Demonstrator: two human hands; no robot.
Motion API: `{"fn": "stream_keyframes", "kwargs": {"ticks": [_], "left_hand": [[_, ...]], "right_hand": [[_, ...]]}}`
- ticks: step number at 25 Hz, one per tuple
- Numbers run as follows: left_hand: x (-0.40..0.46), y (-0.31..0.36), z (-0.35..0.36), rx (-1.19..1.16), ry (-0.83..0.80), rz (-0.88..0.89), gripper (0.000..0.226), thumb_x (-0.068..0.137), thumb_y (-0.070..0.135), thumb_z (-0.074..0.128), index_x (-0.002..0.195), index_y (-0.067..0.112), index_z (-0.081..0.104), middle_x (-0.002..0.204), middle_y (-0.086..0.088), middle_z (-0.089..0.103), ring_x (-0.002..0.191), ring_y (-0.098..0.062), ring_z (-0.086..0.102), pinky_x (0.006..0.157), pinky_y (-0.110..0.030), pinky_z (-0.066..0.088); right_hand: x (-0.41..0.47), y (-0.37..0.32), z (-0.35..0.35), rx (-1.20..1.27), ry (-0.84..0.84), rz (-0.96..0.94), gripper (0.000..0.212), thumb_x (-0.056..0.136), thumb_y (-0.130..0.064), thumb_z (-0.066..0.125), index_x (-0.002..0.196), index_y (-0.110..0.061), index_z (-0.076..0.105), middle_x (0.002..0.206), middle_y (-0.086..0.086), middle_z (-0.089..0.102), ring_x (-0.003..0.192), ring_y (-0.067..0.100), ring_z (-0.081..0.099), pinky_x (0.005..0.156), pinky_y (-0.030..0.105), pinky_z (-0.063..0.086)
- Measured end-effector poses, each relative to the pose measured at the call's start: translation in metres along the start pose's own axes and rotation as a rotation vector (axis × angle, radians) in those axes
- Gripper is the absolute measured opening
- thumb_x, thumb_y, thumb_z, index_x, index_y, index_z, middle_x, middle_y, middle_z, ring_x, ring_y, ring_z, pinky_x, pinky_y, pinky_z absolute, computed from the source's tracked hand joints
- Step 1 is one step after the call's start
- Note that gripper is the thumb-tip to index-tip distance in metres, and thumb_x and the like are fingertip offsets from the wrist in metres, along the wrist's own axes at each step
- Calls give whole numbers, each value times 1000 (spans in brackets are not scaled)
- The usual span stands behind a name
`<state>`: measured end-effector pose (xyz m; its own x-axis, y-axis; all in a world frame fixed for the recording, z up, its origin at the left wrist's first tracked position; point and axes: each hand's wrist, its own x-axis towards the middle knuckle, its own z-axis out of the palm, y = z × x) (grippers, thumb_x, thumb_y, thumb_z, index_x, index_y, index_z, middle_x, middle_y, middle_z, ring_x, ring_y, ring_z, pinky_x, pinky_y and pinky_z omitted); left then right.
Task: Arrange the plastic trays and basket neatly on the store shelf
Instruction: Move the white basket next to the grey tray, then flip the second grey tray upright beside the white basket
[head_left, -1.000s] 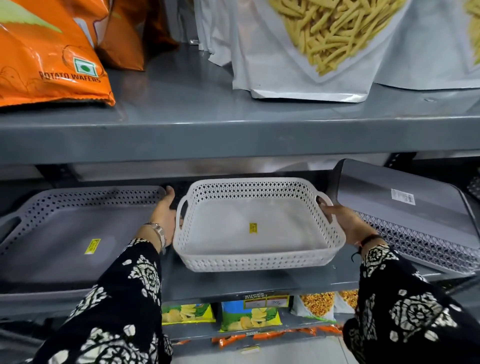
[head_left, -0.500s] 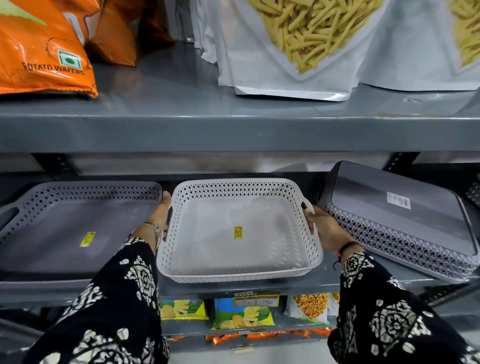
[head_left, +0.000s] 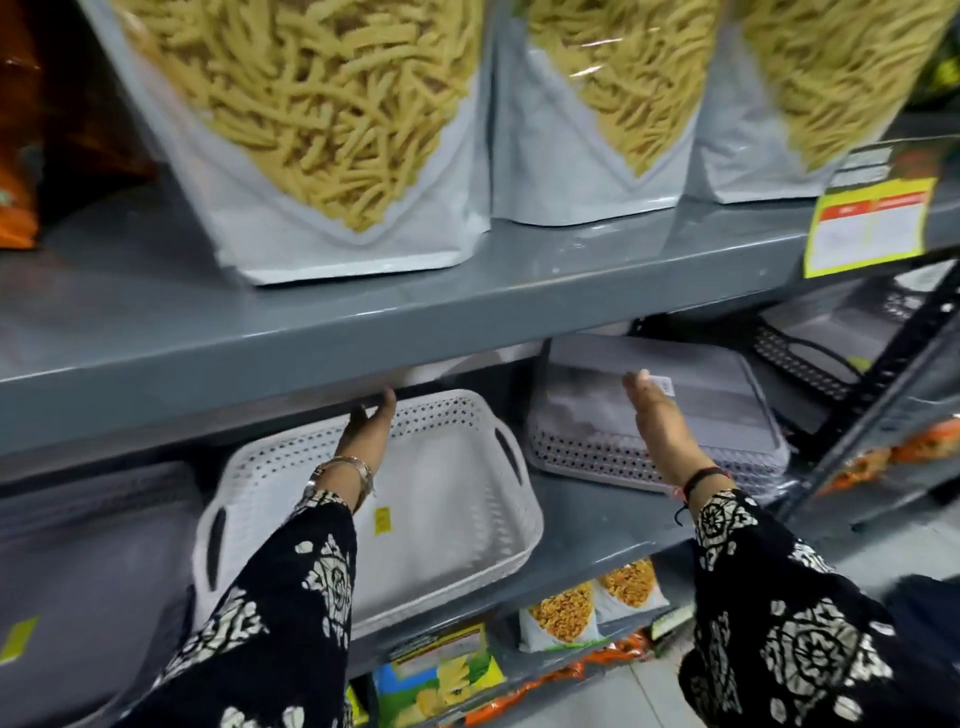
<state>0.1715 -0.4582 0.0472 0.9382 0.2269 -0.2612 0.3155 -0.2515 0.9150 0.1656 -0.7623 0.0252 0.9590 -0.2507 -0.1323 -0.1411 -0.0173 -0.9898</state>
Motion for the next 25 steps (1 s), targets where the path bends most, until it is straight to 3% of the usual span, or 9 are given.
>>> {"fn": "stream_keyframes", "kwargs": {"ticks": [3, 6, 9, 11, 14, 17, 21, 23, 25], "left_hand": [[0, 18, 60, 57, -59, 27, 67, 94, 47, 34, 148, 12, 18, 157, -6, 24, 143, -23, 25, 119, -36, 19], [6, 38, 115, 81, -83, 49, 58, 96, 43, 31, 142, 7, 31, 149, -13, 37, 135, -28, 37, 112, -36, 28], [18, 62, 160, 99, -54, 31, 61, 96, 46, 27, 142, 6, 32, 150, -17, 35, 136, -33, 36, 113, -42, 29], [30, 66, 188, 146, -34, 75, 63, 96, 49, 25, 136, 4, 43, 145, -19, 43, 131, -35, 42, 112, -48, 32], [40, 64, 214, 271, 27, 120, 57, 96, 45, 31, 131, 4, 50, 141, -16, 49, 130, -32, 45, 113, -41, 32], [40, 62, 235, 302, 103, 241, 46, 98, 29, 35, 135, 4, 46, 147, -11, 43, 136, -26, 38, 115, -34, 25], [41, 55, 237, 179, 89, 79, 54, 98, 38, 32, 141, 5, 36, 152, -13, 34, 138, -29, 34, 114, -35, 25], [38, 51, 232, 48, 171, -63, 63, 95, 47, 33, 142, 5, 35, 151, -16, 34, 138, -31, 34, 116, -38, 26], [38, 48, 225, -129, 167, -150, 85, 80, 70, 34, 142, 11, 36, 150, -15, 37, 137, -32, 37, 117, -46, 27]], "right_hand": [[13, 2, -56, -80, 153, -56, 62, 94, -50, 28, 139, -9, 37, 150, 9, 34, 138, 25, 31, 114, 40, 22], [37, 5, -103, -204, 231, -119, 56, 97, -41, 26, 136, -4, 39, 147, 16, 38, 136, 28, 34, 113, 36, 24], [69, 8, -150, -286, 248, -107, 56, 97, -42, 25, 137, -5, 38, 148, 20, 36, 137, 31, 32, 114, 35, 22], [95, 17, -176, -294, 213, -26, 59, 96, -44, 22, 137, -5, 40, 147, 20, 37, 136, 32, 33, 115, 38, 23], [120, 30, -187, -233, 123, 104, 61, 94, -49, 25, 132, -5, 45, 139, 9, 46, 128, 26, 42, 113, 45, 30], [141, 48, -190, -202, 57, 202, 57, 92, -47, 35, 130, -6, 49, 137, 18, 51, 125, 32, 47, 111, 48, 33], [159, 67, -183, -156, 91, 227, 100, 63, -80, 37, 130, -7, 48, 138, 19, 49, 128, 34, 44, 112, 48, 32], [153, 50, -178, -151, 76, 210, 72, 86, -56, 37, 132, -1, 44, 139, 20, 46, 129, 35, 42, 111, 47, 32], [152, 35, -175, -195, 68, 156, 46, 96, -32, 35, 129, -1, 44, 127, 20, 54, 116, 36, 51, 101, 46, 42]]}}
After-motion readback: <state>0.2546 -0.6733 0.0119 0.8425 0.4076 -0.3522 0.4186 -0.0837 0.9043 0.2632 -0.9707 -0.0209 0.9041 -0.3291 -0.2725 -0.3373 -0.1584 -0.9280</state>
